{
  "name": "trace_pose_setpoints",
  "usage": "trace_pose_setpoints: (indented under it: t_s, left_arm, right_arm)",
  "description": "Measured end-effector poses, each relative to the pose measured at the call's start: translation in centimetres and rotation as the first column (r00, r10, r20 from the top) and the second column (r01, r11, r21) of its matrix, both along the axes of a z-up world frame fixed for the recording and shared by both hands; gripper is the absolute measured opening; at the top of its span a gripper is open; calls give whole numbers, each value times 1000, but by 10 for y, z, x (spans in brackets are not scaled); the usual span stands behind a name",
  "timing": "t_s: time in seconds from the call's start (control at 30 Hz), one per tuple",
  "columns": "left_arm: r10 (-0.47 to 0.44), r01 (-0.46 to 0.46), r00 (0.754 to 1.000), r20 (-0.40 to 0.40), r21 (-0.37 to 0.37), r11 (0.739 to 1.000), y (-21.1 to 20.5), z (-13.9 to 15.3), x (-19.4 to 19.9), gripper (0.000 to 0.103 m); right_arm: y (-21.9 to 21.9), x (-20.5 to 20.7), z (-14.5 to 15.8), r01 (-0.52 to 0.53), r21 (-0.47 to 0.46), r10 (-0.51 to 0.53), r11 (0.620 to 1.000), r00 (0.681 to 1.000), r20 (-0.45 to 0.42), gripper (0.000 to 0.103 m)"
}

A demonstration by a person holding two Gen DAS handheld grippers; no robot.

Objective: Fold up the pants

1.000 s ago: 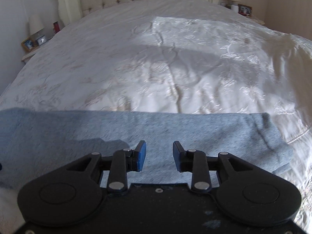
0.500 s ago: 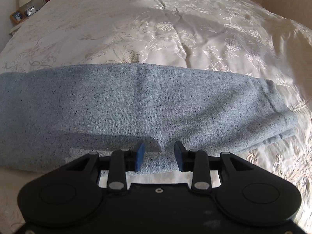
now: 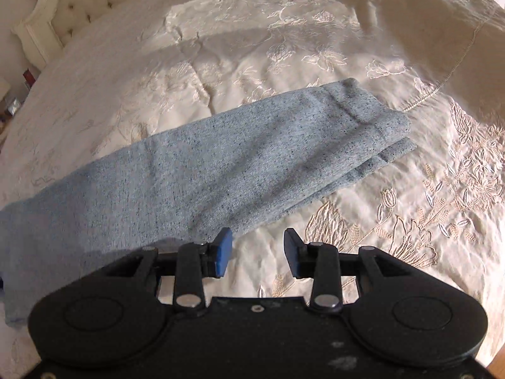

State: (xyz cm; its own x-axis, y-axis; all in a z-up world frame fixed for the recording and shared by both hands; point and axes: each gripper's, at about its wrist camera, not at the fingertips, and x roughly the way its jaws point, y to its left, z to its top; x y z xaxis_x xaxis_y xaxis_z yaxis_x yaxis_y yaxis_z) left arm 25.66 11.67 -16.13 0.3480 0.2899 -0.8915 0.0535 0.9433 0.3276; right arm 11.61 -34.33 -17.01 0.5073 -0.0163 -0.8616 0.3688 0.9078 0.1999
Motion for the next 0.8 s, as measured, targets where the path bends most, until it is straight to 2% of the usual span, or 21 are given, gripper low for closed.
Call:
trace_pose_setpoints:
  t_s: [0.07, 0.13, 0.27, 0.37, 0.43, 0.63, 0.8]
  left_arm:
    - [21, -20, 1000, 23, -37, 999, -13, 17, -10, 29]
    - [23, -21, 998, 51, -40, 999, -36, 32, -20, 29]
    - [-6, 11, 997, 73, -77, 997, -87, 47, -26, 29]
    - [-43, 49, 997, 61, -107, 993, -132, 49, -30, 29]
    - [-80, 86, 995, 54, -112, 990, -161, 48, -35, 29]
    - [-196, 199, 980, 33, -104, 975, -227, 44, -48, 29]
    - [-241, 240, 970, 5, -112, 964, -259, 41, -49, 29]
  right_arm:
    - [-28, 2, -2, 47, 30, -47, 998, 999, 2, 39]
    - [-55, 5, -5, 88, 67, -88, 994, 996, 3, 39]
    - [-116, 14, -13, 192, 157, -197, 969, 980, 18, 40]
    - [-153, 20, -21, 252, 241, -264, 937, 964, 19, 42]
    - [-174, 23, -29, 292, 314, -308, 903, 951, 2, 42]
    - [-208, 25, -57, 358, 428, -357, 830, 930, -85, 42]
    - [-221, 26, -75, 369, 494, -383, 787, 921, -77, 42]
